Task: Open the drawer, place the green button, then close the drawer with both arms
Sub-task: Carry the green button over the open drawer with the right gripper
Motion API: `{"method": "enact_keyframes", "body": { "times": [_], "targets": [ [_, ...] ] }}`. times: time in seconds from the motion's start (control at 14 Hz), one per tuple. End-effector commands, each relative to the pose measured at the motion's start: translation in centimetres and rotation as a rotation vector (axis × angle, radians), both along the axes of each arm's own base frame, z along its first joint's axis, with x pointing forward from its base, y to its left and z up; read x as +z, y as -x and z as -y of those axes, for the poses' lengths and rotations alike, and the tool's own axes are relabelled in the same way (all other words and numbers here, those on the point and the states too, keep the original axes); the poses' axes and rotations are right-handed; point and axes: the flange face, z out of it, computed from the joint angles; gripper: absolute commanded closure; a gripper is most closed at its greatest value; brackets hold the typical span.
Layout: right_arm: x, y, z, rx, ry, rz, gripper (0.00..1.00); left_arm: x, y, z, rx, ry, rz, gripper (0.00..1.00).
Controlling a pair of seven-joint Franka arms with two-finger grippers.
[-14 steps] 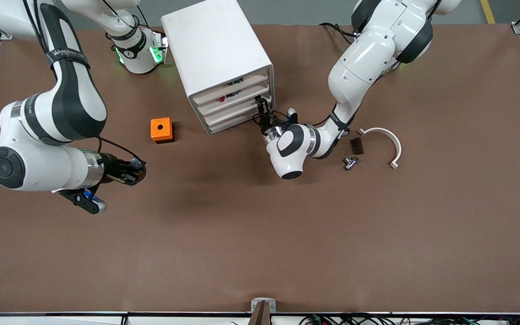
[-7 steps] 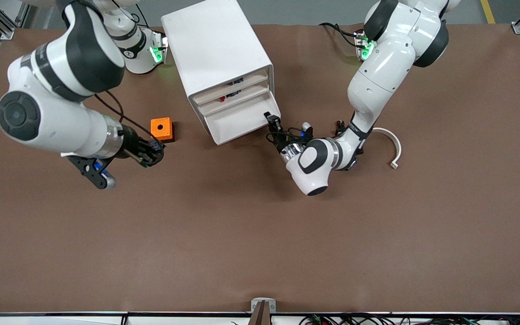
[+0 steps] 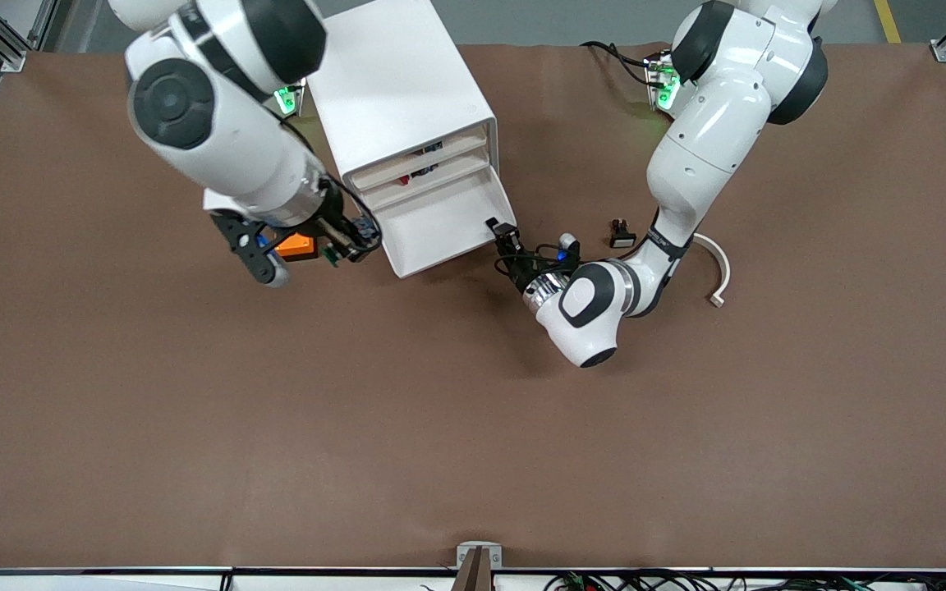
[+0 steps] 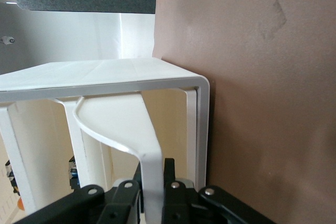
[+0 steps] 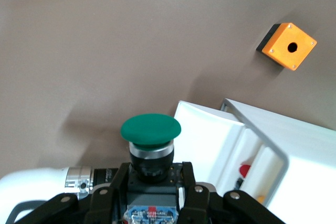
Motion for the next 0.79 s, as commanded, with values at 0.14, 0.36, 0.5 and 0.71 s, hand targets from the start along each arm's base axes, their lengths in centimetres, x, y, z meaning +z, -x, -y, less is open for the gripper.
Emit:
{"method": "enact_keyframes", "body": {
  "times": [0.14, 0.36, 0.5, 0.71],
  "targets": [
    [-4.4, 3.5, -5.3, -0.032, 0.094, 0.079, 1.00, -0.2, -1.7, -1.6, 0.044, 0.010, 0.015, 0.85],
    [-7.5, 4.7, -6.8, -0.062, 0.095, 0.092, 1.00, 0.0, -1.9, -1.7, 0.046, 0.009, 0.019, 0.33],
    [-9.2, 5.9, -8.3, -0.080, 0.103, 0.108, 1.00, 0.1, -2.1, -1.7, 0.051, 0.010, 0.028, 0.00],
    [-13.0, 7.1, -10.0, -0.083, 0.123, 0.110, 1.00, 2.2, -4.2, -2.4, 0.062, 0.112, 0.113, 0.00]
  ]
}}
